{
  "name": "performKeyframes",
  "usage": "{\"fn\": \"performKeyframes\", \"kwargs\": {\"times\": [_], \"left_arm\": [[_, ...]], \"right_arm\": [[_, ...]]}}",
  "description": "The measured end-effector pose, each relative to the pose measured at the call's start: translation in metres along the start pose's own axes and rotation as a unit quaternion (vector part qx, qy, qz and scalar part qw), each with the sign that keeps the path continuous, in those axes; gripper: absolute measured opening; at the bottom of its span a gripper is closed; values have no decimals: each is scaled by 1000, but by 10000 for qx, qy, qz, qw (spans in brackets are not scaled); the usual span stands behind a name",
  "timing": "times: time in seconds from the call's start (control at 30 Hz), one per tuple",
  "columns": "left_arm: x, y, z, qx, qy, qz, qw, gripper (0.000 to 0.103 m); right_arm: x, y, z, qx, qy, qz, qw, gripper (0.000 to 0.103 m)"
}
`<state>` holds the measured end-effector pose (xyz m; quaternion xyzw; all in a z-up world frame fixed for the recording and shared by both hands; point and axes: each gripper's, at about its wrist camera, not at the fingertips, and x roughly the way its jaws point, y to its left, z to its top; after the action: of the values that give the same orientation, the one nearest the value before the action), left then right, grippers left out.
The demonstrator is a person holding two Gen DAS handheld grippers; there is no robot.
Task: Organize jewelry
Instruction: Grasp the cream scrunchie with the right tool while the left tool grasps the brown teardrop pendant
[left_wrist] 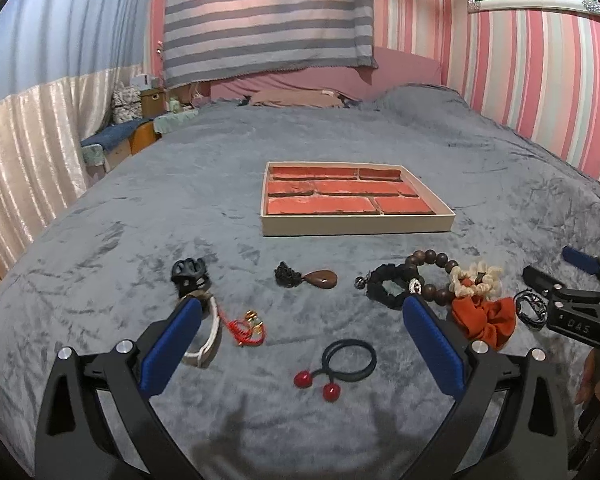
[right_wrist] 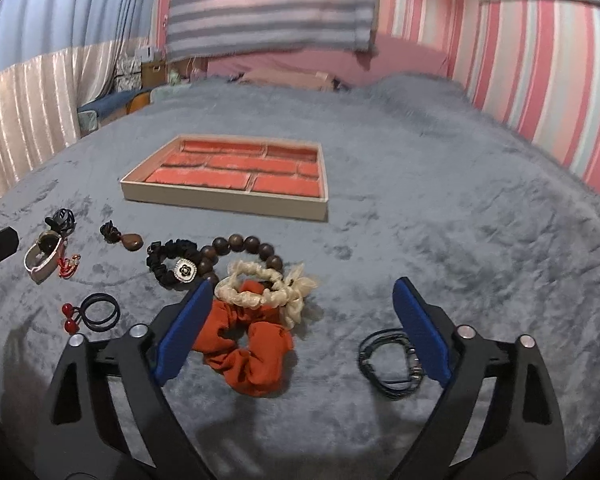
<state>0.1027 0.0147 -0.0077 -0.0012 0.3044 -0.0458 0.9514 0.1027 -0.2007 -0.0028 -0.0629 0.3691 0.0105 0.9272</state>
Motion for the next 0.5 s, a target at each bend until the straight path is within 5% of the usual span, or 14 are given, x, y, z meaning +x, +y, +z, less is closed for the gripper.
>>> {"fn": "performKeyframes", "kwargs": {"times": [0.5], "left_arm": [[87, 13, 34, -231, 931, -289, 9950, 99]], "right_arm": [[86, -16, 15, 28, 1201, 327, 9922, 80]]}}
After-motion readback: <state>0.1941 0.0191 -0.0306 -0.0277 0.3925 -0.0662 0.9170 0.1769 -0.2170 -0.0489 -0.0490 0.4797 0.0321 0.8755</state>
